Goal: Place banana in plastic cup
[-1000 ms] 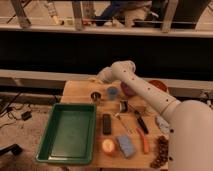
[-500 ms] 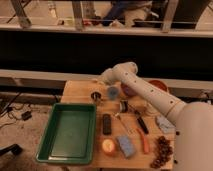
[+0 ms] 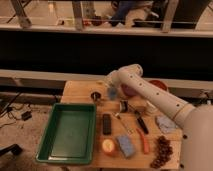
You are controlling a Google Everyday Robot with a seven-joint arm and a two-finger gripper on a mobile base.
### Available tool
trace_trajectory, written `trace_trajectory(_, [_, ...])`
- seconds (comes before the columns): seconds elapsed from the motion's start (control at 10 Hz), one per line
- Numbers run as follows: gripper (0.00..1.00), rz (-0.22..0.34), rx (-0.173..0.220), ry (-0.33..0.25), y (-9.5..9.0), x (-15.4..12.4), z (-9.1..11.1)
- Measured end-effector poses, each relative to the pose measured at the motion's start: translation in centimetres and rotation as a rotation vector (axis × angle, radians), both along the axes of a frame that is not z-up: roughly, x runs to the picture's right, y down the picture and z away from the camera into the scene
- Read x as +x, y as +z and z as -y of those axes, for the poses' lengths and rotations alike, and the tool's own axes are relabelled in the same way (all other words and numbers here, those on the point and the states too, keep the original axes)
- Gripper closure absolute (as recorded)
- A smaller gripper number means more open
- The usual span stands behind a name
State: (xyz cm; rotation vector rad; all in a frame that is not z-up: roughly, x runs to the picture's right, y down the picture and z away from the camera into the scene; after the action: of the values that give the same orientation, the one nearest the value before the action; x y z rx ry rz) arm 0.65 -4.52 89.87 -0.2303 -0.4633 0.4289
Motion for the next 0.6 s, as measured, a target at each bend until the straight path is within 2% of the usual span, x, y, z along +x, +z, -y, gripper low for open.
trace_trajectory(0.6, [1.00,-0.054,-0.041,0.047,0.9,2.9,-1.3])
